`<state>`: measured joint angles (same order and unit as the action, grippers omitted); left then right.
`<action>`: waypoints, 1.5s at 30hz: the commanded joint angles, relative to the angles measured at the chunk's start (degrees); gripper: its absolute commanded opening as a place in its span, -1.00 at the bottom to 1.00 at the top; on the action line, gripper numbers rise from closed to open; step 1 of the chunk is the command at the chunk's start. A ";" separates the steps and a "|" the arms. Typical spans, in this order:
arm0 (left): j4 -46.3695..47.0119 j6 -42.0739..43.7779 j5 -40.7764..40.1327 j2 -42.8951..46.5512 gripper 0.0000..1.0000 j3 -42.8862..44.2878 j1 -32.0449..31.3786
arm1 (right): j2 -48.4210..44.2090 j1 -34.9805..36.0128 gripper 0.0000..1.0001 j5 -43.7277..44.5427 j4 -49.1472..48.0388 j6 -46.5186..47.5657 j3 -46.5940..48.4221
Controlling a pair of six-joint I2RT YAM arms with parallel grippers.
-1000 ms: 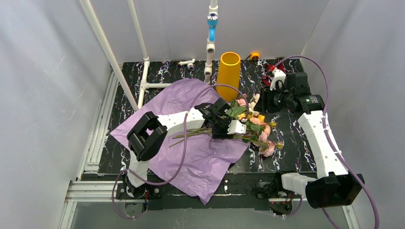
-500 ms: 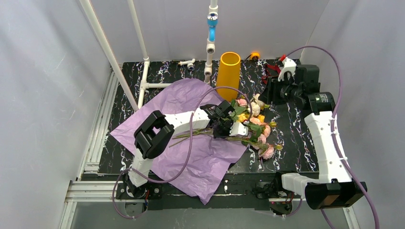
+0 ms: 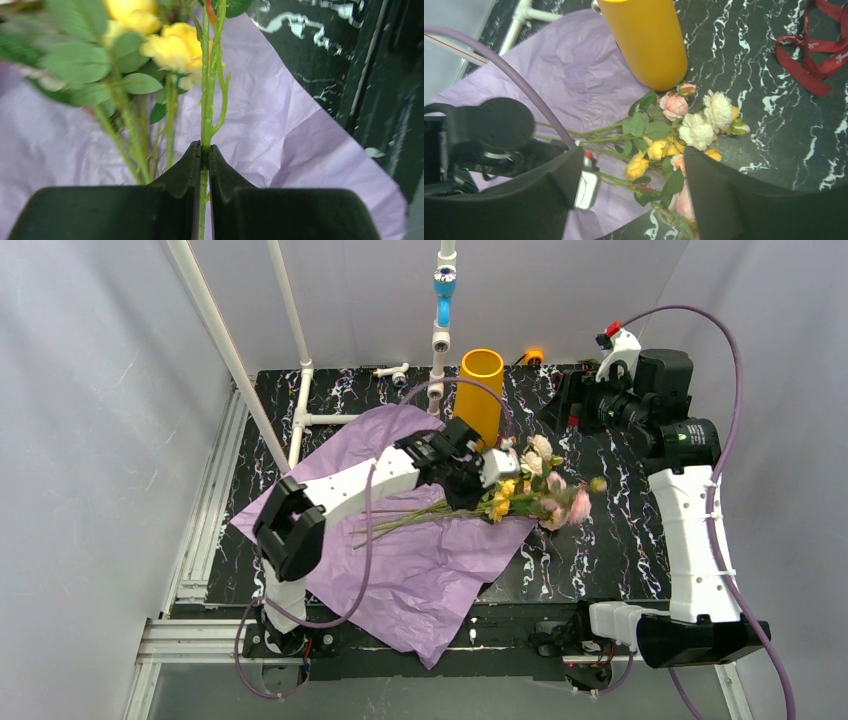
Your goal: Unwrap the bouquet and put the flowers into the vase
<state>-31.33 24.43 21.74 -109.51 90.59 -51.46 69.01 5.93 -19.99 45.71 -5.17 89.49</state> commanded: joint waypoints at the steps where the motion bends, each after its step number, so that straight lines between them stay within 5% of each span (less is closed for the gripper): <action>1: 1.81 -15.30 3.71 10.11 -1.00 1.61 5.70 | -2.18 -0.46 0.85 -2.91 -4.42 -4.70 3.05; 14: 23.87 -32.02 6.53 21.70 -1.00 -5.77 8.46 | -10.87 -0.56 0.97 -16.67 0.18 -4.29 -4.57; 24: 33.50 -37.89 7.72 20.75 -1.00 -5.13 6.51 | -7.44 -0.54 0.89 -23.84 -13.40 -13.75 -10.19; 31: 34.20 -37.30 8.40 21.45 -1.00 -5.54 4.84 | -1.18 -0.52 0.77 -29.38 -20.43 -22.13 -5.99; 34: 34.23 -36.66 8.62 21.55 -1.00 -5.16 4.69 | 0.18 -0.53 0.41 -29.60 -21.40 -23.45 -5.39; 41: 31.87 -32.41 8.44 23.43 -1.00 -5.73 4.65 | 2.01 -0.51 -0.82 -28.35 -22.95 -24.59 -3.64; 42: 30.28 -32.21 8.01 23.87 -0.91 -5.76 4.81 | 2.67 -0.63 -0.97 -27.59 -23.21 -24.72 -2.91; 45: 27.16 -32.86 8.54 25.83 -0.26 -6.15 6.93 | 4.76 -1.49 -0.97 -26.04 -24.82 -24.94 0.26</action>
<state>0.08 -9.61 28.56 -89.43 85.08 -46.22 72.14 5.61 -47.70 26.72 -28.82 83.83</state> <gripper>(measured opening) 0.228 0.050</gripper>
